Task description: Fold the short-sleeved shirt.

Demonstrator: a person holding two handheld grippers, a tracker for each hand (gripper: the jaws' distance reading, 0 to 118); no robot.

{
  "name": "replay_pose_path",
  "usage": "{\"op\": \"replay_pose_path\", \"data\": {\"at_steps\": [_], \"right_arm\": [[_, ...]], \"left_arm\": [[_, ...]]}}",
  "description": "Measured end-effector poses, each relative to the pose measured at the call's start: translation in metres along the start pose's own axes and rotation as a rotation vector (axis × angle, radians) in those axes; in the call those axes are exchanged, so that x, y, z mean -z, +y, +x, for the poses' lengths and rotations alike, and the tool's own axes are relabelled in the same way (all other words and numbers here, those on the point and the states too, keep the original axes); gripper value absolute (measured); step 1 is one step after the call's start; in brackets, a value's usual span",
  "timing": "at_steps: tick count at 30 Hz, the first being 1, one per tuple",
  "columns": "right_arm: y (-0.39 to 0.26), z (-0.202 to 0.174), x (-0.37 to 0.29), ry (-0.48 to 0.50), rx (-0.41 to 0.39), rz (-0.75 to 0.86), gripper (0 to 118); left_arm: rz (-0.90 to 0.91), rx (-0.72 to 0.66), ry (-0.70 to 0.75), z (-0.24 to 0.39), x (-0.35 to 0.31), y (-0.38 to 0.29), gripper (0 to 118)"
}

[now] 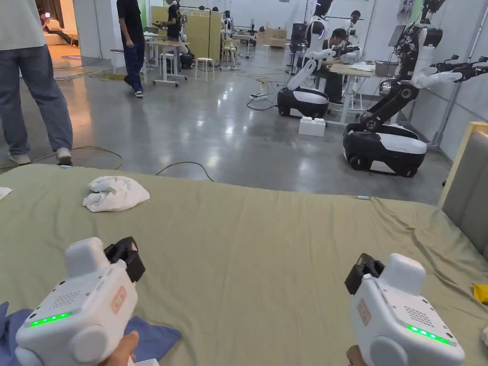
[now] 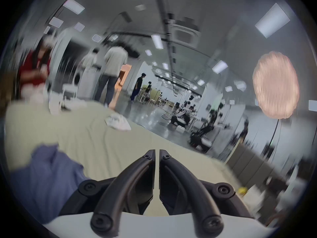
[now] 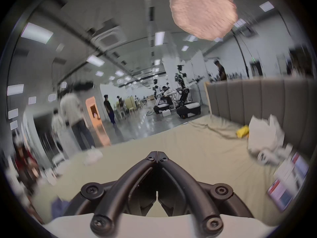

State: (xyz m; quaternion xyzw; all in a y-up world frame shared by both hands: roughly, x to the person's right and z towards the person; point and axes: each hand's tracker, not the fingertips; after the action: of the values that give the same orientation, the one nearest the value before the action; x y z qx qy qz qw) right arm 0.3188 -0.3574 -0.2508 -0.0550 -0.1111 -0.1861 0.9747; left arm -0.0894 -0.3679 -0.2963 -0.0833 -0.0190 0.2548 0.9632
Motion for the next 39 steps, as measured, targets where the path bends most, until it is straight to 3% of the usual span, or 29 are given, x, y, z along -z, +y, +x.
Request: {"op": "replay_pose_path", "data": {"at_steps": [2, 3, 5, 6, 8, 10, 12, 13, 16, 19, 20, 23, 27, 29, 31, 33, 39], "right_arm": [[0.007, 0.005, -0.001, 0.007, 0.099, 0.019, 0], [0.008, 0.005, -0.001, 0.004, 0.074, 0.025, 0], [0.009, -0.006, 0.003, 0.015, -0.162, 0.035, 0], [0.008, -0.016, 0.004, 0.022, -0.354, 0.034, 0], [-0.005, -0.036, 0.007, 0.000, -0.842, 0.053, 0], [-0.024, -0.043, 0.008, 0.003, -1.208, 0.120, 0], [-0.034, -0.043, 0.009, -0.010, -1.440, 0.158, 0], [-0.037, -0.042, 0.007, 0.002, -1.510, 0.167, 0], [-0.042, -0.041, 0.005, 0.009, -1.585, 0.197, 0], [-0.041, -0.042, 0.001, 0.008, -1.543, 0.186, 0], [-0.040, -0.044, 0.000, 0.013, -1.471, 0.163, 0], [-0.031, -0.046, -0.001, 0.026, -1.168, 0.086, 0], [-0.016, -0.044, -0.003, 0.031, -0.695, -0.001, 0], [-0.014, -0.037, 0.002, 0.018, -0.470, -0.032, 0], [-0.013, -0.031, 0.003, -0.010, -0.311, -0.053, 0], [-0.014, -0.027, 0.004, -0.030, -0.264, -0.044, 0], [-0.017, -0.029, 0.003, -0.026, -0.338, -0.039, 0]], "left_arm": [[-0.001, -0.056, -0.001, -0.005, 0.001, 0.002, 6], [0.012, 0.076, 0.018, 0.001, 0.000, 0.004, 6], [0.043, 0.430, 0.048, 0.024, -0.001, 0.000, 6], [0.049, 0.640, 0.066, 0.039, -0.003, -0.006, 6], [0.054, 1.031, 0.097, 0.056, -0.001, -0.021, 6], [0.073, 1.367, 0.131, 0.076, -0.015, -0.030, 6], [0.115, 1.600, 0.172, 0.080, -0.021, -0.042, 6], [0.130, 1.679, 0.174, 0.080, -0.024, -0.045, 6], [0.145, 1.719, 0.157, 0.068, -0.018, -0.042, 6], [0.114, 1.567, 0.135, 0.069, -0.018, -0.033, 6], [0.100, 1.468, 0.126, 0.070, -0.020, -0.028, 6], [0.049, 1.056, 0.084, 0.063, -0.017, -0.011, 6], [0.026, 0.500, 0.030, 0.040, -0.011, 0.006, 6], [0.035, 0.331, 0.027, 0.030, -0.009, 0.012, 6], [0.041, 0.288, 0.023, 0.023, -0.004, 0.006, 6], [0.043, 0.344, 0.034, 0.023, 0.000, 0.007, 6], [0.008, 0.499, 0.045, 0.029, -0.005, 0.004, 6]]}}
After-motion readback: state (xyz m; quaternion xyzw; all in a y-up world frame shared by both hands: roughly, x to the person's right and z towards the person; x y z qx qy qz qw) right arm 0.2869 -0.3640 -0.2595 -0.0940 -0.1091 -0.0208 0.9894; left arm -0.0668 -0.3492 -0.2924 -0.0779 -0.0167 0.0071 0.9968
